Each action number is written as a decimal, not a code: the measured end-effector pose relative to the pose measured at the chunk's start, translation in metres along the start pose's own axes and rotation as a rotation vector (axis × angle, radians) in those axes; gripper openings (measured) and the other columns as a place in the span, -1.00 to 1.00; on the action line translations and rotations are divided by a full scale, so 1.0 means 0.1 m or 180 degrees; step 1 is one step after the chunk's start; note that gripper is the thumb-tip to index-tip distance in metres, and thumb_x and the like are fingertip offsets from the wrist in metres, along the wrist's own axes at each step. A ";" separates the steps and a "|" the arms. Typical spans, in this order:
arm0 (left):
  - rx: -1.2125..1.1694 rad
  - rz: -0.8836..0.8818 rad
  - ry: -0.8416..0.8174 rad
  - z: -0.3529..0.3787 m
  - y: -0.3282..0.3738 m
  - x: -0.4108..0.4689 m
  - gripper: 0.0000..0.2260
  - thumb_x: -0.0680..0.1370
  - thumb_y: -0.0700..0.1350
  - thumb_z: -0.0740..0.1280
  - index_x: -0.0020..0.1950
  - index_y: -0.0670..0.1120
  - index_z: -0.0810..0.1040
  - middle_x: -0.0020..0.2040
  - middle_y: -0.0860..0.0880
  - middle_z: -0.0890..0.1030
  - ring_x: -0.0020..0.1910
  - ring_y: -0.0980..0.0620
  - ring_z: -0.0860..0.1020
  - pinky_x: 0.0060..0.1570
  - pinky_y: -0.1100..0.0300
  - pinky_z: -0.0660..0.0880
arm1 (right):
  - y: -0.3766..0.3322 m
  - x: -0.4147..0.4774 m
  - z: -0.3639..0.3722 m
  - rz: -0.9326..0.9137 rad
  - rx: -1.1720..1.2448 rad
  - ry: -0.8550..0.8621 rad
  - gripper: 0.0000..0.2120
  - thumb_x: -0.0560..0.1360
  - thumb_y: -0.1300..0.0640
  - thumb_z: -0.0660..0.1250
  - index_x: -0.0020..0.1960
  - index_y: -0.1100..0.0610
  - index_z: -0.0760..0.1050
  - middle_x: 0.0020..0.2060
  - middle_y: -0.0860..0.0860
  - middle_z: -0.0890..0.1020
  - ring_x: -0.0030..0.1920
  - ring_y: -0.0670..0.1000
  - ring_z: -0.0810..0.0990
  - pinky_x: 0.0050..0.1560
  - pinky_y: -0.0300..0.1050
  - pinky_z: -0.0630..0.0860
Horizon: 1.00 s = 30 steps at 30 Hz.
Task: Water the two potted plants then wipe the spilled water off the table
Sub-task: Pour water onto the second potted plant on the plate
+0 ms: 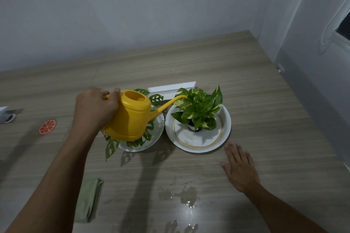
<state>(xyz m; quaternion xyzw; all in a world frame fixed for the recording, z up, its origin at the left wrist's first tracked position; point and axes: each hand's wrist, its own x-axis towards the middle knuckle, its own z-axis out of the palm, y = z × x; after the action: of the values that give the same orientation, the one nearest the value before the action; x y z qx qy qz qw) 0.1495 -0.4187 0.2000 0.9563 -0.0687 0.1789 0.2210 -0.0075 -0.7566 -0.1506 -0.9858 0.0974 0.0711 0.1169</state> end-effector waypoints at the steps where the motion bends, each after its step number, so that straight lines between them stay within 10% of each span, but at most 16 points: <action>1: 0.0018 0.0001 -0.0004 0.00 -0.01 0.00 -0.49 0.54 0.13 0.22 -0.40 -0.25 0.54 -0.54 -0.14 0.44 -0.46 -0.09 0.46 -0.43 0.12 0.26 | 0.00 0.00 0.00 -0.0003 0.0016 0.0008 -0.32 0.54 -0.30 -0.24 0.56 0.00 -0.17 0.56 -0.07 -0.13 0.55 0.01 -0.22 0.54 0.13 -0.11; 23: 0.0141 -0.0144 -0.0101 0.00 0.09 0.10 -0.56 0.61 0.08 0.27 -0.03 -0.29 0.69 -0.31 -0.20 0.59 -0.33 -0.16 0.53 -0.26 0.04 0.48 | -0.01 -0.01 -0.02 0.0038 -0.0064 -0.0059 -0.36 0.60 -0.26 -0.13 0.56 -0.01 -0.23 0.56 -0.07 -0.19 0.54 -0.01 -0.30 0.54 0.09 -0.19; 30: 0.0190 -0.0147 -0.0137 -0.01 0.10 0.09 -0.56 0.61 0.08 0.26 -0.13 -0.29 0.68 -0.41 -0.10 0.51 -0.40 -0.02 0.45 -0.39 0.15 0.29 | -0.02 -0.01 -0.01 0.0051 -0.0056 0.0009 -0.36 0.61 -0.24 -0.05 0.58 -0.01 -0.12 0.58 -0.05 -0.06 0.53 -0.03 -0.25 0.52 0.10 -0.14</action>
<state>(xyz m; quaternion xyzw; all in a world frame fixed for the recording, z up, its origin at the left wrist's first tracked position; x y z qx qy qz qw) 0.1552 -0.4280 0.2080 0.9674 -0.0460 0.1551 0.1949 -0.0078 -0.7546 -0.1486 -0.9861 0.1048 0.0715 0.1075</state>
